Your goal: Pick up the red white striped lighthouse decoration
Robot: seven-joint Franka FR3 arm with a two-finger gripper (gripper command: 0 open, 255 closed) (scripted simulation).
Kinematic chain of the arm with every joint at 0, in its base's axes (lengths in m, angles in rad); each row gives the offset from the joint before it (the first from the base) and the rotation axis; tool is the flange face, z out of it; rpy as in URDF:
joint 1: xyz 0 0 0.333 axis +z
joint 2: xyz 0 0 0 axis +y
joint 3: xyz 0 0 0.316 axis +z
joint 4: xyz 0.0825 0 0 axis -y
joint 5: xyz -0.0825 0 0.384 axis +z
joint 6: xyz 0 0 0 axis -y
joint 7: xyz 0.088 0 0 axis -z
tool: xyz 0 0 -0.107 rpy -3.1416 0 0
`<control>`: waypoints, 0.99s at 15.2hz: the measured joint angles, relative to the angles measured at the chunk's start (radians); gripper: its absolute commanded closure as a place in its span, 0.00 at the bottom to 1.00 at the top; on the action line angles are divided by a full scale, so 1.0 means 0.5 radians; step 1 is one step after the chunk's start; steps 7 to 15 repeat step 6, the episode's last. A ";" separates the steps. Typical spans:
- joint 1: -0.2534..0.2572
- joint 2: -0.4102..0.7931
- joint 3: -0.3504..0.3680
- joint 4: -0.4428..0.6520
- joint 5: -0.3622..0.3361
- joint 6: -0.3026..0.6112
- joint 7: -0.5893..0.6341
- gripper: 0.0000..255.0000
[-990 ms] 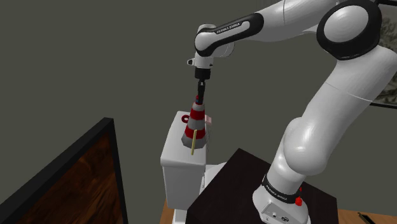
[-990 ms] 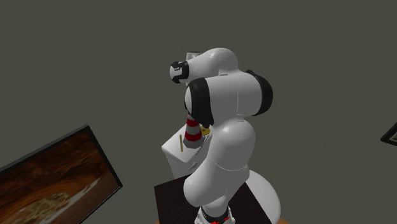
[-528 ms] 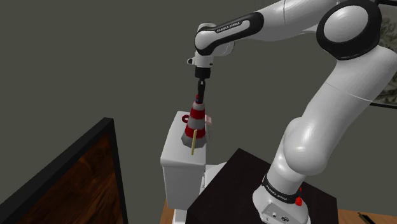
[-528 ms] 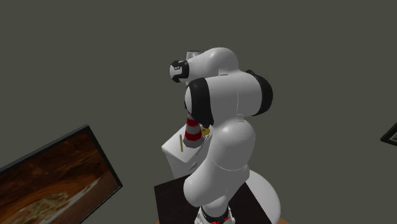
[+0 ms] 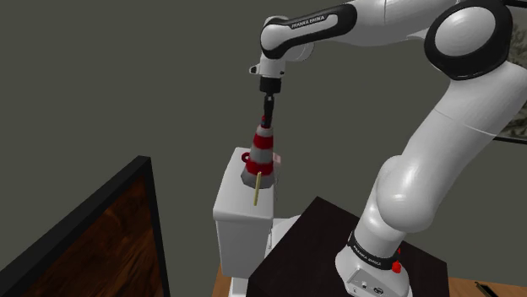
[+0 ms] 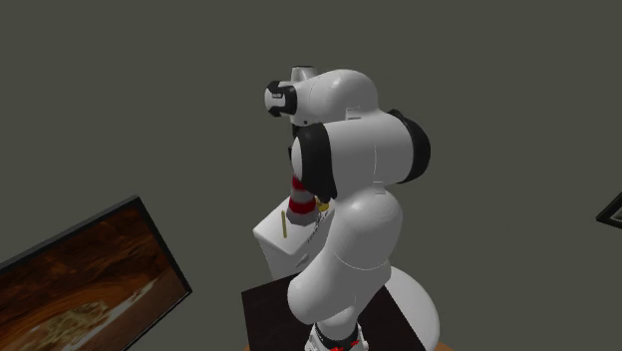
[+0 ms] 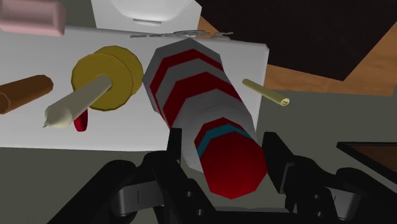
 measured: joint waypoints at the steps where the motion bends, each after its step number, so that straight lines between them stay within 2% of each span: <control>1: 0.000 -0.002 0.001 0.027 -0.001 -0.029 0.001 1.00; 6: 0.002 -0.018 0.005 0.132 -0.003 -0.149 0.010 1.00; 15: 0.002 -0.018 0.005 0.132 -0.003 -0.149 0.010 1.00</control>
